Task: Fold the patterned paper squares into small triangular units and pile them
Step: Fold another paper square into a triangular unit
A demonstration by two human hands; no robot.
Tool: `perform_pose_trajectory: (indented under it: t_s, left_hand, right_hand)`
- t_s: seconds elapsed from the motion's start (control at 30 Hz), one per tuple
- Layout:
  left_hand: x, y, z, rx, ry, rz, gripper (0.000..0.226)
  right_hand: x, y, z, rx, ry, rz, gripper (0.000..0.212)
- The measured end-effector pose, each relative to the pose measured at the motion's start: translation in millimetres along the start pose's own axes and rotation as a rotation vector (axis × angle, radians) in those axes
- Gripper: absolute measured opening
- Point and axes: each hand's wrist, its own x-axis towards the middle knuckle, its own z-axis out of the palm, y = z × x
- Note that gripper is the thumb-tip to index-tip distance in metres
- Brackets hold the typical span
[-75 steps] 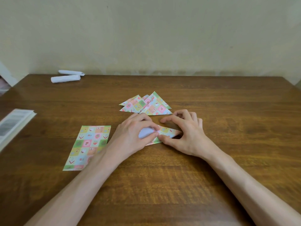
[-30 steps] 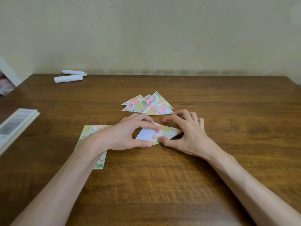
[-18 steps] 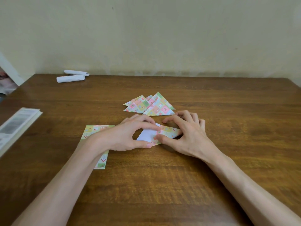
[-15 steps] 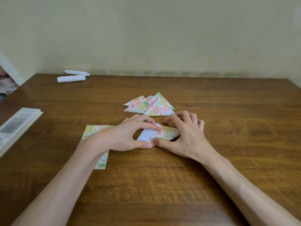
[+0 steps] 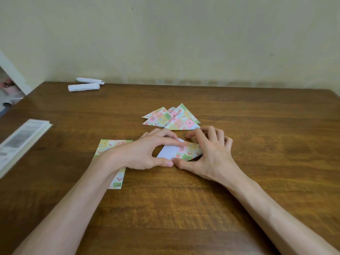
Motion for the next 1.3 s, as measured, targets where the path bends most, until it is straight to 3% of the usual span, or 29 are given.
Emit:
perform_pose_trajectory:
  t_s: [0.57,0.8,1.3]
  left_hand:
    - [1.6,-2.3,1.0,-0.007,0.014,0.013,0.049]
    - [4.1,5.4,10.2,0.037,0.093,0.001,0.047]
    - [3.7,5.9,9.8,0.022,0.079,-0.02,0.047]
  right_hand:
    - [-0.2,7.7,-3.8,0.07,-0.024,-0.003,0.078]
    - [-4.2,6.4,-3.0,0.051,0.008,-0.024,0.075]
    - [1.6,16.4,-17.4,0.121,-0.104,-0.026,0.067]
